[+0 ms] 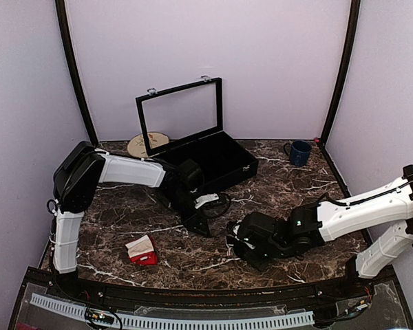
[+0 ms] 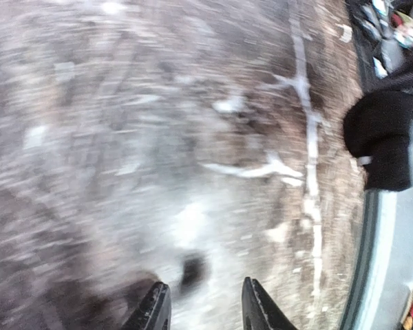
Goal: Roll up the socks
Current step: Place the sock in the storage box.
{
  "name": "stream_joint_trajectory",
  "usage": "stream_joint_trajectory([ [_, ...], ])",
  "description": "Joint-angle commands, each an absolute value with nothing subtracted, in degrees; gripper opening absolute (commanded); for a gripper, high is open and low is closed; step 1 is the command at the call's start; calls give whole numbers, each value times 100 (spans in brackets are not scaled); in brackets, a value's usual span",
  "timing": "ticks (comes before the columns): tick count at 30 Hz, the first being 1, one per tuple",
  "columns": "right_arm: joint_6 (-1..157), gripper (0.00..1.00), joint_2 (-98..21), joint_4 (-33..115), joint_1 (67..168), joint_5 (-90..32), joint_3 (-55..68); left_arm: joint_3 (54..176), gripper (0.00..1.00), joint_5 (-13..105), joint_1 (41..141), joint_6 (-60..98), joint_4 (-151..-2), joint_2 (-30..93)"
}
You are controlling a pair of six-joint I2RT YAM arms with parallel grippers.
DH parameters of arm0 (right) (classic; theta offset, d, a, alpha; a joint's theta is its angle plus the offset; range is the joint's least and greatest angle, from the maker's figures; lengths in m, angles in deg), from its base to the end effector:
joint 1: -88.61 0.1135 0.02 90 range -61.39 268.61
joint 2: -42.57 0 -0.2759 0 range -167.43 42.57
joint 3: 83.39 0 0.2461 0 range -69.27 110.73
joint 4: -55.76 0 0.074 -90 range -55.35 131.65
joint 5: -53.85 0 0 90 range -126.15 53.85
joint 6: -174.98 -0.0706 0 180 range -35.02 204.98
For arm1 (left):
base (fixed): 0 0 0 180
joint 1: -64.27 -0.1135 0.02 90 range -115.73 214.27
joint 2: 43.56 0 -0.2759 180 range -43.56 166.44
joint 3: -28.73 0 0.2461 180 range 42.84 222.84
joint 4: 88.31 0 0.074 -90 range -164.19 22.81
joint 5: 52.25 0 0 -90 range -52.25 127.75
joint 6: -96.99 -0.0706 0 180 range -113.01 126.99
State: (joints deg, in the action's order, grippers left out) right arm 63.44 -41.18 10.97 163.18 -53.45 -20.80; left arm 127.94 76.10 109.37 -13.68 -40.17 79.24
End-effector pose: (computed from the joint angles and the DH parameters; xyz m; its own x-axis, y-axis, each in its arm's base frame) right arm 0.0940 0.2615 0.1698 -0.5521 -0.6826 -0.4788 -0.7369 0.6681 -0.1030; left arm 0.2764 -0.3394 0.1241 -0.3826 0.7761 -0.5013 0.8848 0.1516 -0.4406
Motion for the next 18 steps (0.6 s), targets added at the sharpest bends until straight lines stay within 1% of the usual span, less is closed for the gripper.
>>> stream_joint_trajectory([
  [1, 6157, 0, -3962, 869, 16256, -5672, -1919, 12599, 39, 7095, 10648, -976, -4343, 7473],
  [6, 6235, 0, -4093, 554, 15980, -6114, -1284, 12320, 39, 6758, 10488, -530, -4764, 6835],
  [10, 6626, 0, -4380, 416, 15577, -6450, -484, 12014, 39, 6467, 10368, 34, -5196, 6249],
  [13, 7136, 0, -4786, 407, 15251, -6628, 319, 11853, 39, 6059, 10335, 324, -5390, 5865],
  [18, 8174, 0, -5919, 509, 14719, -6769, 1780, 11703, 39, 5436, 10298, 774, -5506, 5386],
])
